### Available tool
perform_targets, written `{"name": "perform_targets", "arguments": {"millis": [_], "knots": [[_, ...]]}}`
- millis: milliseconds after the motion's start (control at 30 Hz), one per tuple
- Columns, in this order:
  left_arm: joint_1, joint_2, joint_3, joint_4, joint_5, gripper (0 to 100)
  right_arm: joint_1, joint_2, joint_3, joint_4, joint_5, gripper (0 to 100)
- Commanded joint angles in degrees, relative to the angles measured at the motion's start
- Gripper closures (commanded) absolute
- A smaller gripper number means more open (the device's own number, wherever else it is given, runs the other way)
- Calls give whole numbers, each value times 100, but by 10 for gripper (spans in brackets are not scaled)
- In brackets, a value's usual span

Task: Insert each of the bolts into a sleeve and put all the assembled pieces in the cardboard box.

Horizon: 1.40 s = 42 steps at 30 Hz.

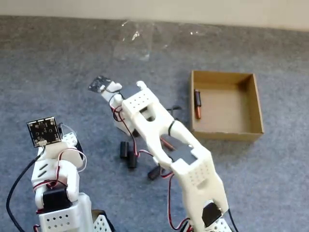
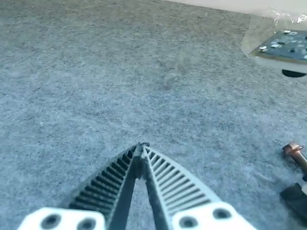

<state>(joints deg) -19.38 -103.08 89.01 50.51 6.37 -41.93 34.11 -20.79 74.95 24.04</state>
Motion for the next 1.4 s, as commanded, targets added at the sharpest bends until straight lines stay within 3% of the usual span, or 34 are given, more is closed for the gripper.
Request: {"name": "perform_targets", "arguments": {"millis": [0,367,600,1100,1367], "knots": [[-66,-13,-268,53,-35,994,-101,189,-716,356,97,850],[-66,-13,-268,53,-35,994,-75,1024,-1666,980,97,855],[-66,-13,-259,44,-35,994,-13,1156,-1719,1007,97,998],[-66,-13,-233,18,-35,994,4,576,-1710,1024,97,993],[-66,-13,-224,18,-35,994,57,189,-2870,2105,97,993]]}}
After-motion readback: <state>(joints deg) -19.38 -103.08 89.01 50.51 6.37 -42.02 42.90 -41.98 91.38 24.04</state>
